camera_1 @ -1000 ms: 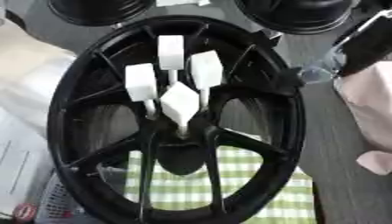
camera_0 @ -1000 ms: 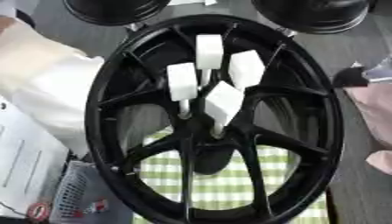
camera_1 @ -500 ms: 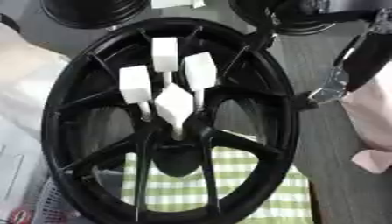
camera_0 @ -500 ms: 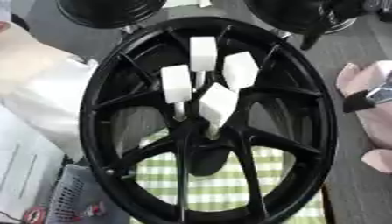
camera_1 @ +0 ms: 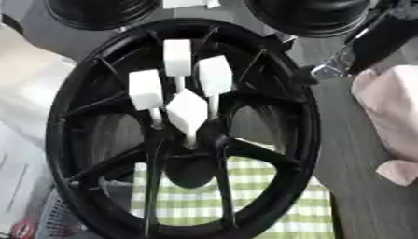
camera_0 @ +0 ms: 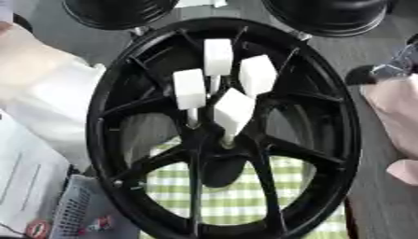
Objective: Pull the pin out of the wheel hub.
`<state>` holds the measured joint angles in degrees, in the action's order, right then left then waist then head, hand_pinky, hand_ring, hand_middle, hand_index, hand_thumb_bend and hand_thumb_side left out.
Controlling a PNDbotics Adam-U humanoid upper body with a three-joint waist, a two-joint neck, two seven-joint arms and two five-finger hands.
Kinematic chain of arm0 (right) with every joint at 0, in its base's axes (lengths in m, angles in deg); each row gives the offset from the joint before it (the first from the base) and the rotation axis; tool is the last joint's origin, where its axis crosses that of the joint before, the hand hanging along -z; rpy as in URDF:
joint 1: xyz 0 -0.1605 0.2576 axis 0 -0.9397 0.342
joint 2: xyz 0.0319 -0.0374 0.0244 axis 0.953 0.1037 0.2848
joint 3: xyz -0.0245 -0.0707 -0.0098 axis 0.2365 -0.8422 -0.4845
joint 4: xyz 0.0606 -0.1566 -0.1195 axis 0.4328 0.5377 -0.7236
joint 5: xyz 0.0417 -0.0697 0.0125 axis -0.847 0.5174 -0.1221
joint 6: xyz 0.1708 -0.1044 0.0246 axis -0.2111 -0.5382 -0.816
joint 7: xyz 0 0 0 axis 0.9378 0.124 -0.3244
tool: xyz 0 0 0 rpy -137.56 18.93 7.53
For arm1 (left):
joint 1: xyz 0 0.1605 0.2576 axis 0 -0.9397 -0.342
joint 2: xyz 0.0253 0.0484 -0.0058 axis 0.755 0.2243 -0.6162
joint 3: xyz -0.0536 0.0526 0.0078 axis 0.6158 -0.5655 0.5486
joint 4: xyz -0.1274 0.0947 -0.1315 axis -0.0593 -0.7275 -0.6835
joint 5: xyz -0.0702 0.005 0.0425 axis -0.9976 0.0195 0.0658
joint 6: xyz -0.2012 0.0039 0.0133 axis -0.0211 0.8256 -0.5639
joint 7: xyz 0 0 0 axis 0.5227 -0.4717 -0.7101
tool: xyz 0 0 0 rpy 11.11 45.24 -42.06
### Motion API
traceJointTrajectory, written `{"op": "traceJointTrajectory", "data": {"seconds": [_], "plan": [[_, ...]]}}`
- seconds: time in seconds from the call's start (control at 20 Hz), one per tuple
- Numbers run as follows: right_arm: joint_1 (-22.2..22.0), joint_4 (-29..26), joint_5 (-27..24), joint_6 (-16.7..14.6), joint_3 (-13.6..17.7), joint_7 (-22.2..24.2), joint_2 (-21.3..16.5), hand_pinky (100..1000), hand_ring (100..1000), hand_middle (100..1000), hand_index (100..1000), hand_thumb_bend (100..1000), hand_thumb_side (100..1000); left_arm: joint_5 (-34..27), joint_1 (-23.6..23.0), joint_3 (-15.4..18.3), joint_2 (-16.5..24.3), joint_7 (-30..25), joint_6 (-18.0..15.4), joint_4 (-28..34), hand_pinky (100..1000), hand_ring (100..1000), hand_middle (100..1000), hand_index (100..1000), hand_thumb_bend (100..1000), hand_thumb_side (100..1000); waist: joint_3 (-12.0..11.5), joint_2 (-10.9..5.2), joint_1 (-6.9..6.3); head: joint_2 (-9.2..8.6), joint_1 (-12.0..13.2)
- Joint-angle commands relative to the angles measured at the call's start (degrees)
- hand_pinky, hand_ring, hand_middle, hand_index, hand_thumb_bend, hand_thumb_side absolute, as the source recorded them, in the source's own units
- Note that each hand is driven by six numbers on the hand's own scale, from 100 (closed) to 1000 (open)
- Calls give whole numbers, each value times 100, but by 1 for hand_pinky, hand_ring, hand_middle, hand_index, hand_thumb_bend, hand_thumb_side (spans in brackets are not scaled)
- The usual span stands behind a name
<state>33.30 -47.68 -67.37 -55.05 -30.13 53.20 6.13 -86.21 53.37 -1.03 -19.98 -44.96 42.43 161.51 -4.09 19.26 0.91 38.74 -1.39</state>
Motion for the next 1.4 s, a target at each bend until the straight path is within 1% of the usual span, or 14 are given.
{"op": "traceJointTrajectory", "data": {"seconds": [0.05, 0.25, 0.4, 0.55, 0.75, 0.95, 1.1, 1.25, 1.4], "plan": [[317, 179, -380, 104, -65, 384, -49, 881, 816, 772, 838, 595, 368, 4, 15, 24, 184, -13, -7, 54, 663, 731, 644, 765, 721, 490, 2, -153, 9, 52, -13], [778, 554, -460, 297, -332, 664, 119, 881, 812, 768, 836, 606, 365, 5, 5, 20, 205, -15, -2, 47, 663, 731, 645, 764, 721, 490, 7, -169, 38, 71, -35], [1097, 946, -467, 406, -608, 872, 298, 886, 817, 774, 839, 611, 354, 2, 11, 19, 221, -13, 0, 46, 663, 732, 645, 764, 720, 490, -5, -182, 57, 87, -69], [1379, 1345, -387, 419, -824, 1051, 516, 886, 821, 780, 843, 620, 346, -1, 24, 16, 236, -13, 3, 43, 663, 732, 645, 764, 720, 490, -25, -191, 68, 101, -93], [1655, 1861, -211, 374, -1047, 1142, 805, 885, 821, 779, 842, 627, 340, -7, 37, 20, 240, -7, 5, 41, 663, 732, 645, 764, 721, 489, -55, -192, 75, 108, -137], [1820, 2328, -20, 241, -1209, 1191, 1063, 884, 818, 776, 837, 624, 336, -17, 63, 16, 227, -3, 8, 43, 663, 732, 645, 764, 721, 489, -88, -181, 72, 107, -194], [1873, 2595, 43, 113, -1268, 1229, 1206, 885, 816, 772, 836, 624, 336, -22, 87, 14, 222, -4, 8, 46, 663, 732, 645, 764, 721, 489, -117, -170, 68, 114, -216], [1896, 2756, 51, 37, -1291, 1263, 1294, 887, 813, 770, 836, 624, 336, -25, 105, 18, 218, -2, 7, 47, 663, 731, 644, 763, 722, 489, -140, -164, 64, 135, -229], [1902, 2813, 4, 30, -1317, 1297, 1326, 887, 809, 766, 834, 624, 339, -26, 104, 23, 212, 3, 7, 44, 663, 731, 644, 763, 722, 489, -151, -161, 63, 159, -233]]}}
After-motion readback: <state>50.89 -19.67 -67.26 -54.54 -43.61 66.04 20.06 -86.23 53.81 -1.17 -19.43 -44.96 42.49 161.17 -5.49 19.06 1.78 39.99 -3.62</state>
